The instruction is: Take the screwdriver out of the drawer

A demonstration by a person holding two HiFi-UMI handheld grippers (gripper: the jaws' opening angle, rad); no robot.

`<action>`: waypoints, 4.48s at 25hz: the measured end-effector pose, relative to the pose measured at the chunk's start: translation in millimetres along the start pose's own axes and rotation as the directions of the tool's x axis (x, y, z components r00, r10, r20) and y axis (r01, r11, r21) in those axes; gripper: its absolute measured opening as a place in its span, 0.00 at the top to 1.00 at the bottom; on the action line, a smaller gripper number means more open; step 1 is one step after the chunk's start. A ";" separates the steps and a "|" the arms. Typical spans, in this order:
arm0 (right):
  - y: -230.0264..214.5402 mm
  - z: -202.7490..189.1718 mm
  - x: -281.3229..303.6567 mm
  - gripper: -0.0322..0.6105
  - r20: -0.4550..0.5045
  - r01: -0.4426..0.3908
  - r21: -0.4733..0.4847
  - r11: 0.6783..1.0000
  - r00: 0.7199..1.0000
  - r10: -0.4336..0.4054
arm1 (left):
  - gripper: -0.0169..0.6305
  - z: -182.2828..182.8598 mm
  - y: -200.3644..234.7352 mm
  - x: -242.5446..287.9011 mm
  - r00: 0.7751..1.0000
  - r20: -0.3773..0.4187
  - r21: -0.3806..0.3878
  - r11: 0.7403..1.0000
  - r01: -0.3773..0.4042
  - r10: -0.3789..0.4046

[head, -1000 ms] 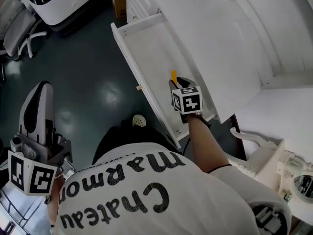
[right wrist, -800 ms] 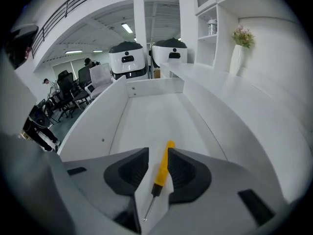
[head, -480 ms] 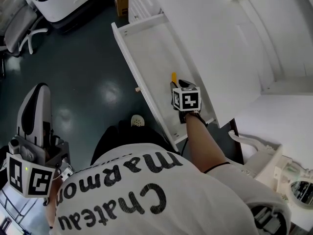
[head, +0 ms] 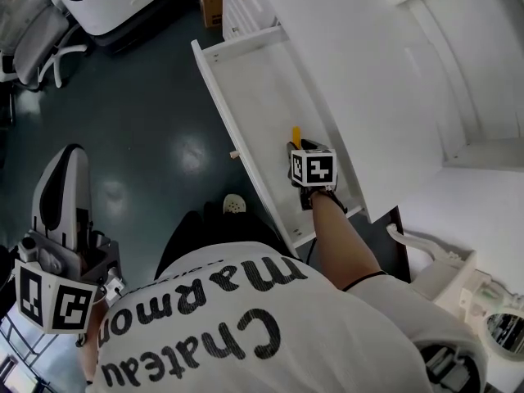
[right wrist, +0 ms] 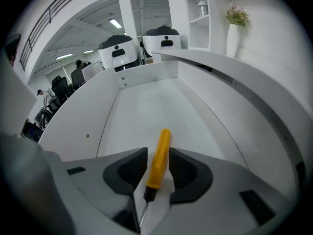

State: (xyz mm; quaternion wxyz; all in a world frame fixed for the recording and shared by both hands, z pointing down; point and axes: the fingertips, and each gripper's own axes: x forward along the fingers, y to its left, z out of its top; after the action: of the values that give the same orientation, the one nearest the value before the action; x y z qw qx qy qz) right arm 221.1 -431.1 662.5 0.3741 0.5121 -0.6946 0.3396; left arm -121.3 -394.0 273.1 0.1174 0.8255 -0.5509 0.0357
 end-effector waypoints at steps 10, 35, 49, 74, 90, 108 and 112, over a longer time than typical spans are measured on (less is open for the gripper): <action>-2.3 -5.1 6.8 0.72 -0.018 0.002 0.016 1.000 1.000 -0.001 | 0.94 -4.9 -3.0 1.4 1.000 -0.012 -0.001 1.000 -0.010 0.010; -7.6 -3.7 6.8 0.77 -0.022 0.047 0.093 0.995 0.999 -0.045 | 0.94 -8.7 5.6 -0.1 1.000 -0.004 -0.030 1.000 -0.009 0.009; -11.0 -4.5 6.9 0.80 -0.037 0.065 0.127 0.990 0.997 -0.061 | 0.94 -15.8 9.6 6.4 1.000 -0.009 -0.053 0.999 0.001 -0.002; -11.6 -1.0 -10.6 0.82 0.023 0.014 0.138 0.990 1.000 -0.017 | 0.94 -47.9 -31.7 48.6 0.990 -0.098 -0.069 0.993 0.097 -0.103; -6.1 13.0 -110.5 0.82 0.242 0.023 0.306 0.952 0.965 -0.101 | 0.94 -47.1 -86.1 62.5 0.913 -0.099 -0.085 0.918 0.388 -0.396; 86.8 70.7 -267.3 0.82 0.563 -0.059 0.369 0.928 0.808 -0.172 | 0.94 22.9 -81.4 8.5 0.819 0.043 -0.017 0.819 0.574 -0.573; 106.1 86.9 -302.6 0.82 0.632 -0.067 0.340 0.938 0.755 -0.175 | 0.94 29.8 -79.5 0.7 0.802 0.060 -0.015 0.803 0.596 -0.594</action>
State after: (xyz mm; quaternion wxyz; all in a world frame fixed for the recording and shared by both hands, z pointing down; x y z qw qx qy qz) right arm 162.9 -341.0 348.1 0.0233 0.6750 -0.6959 0.2438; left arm -50.1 -372.5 232.0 0.1218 0.9552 -0.2677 -0.0334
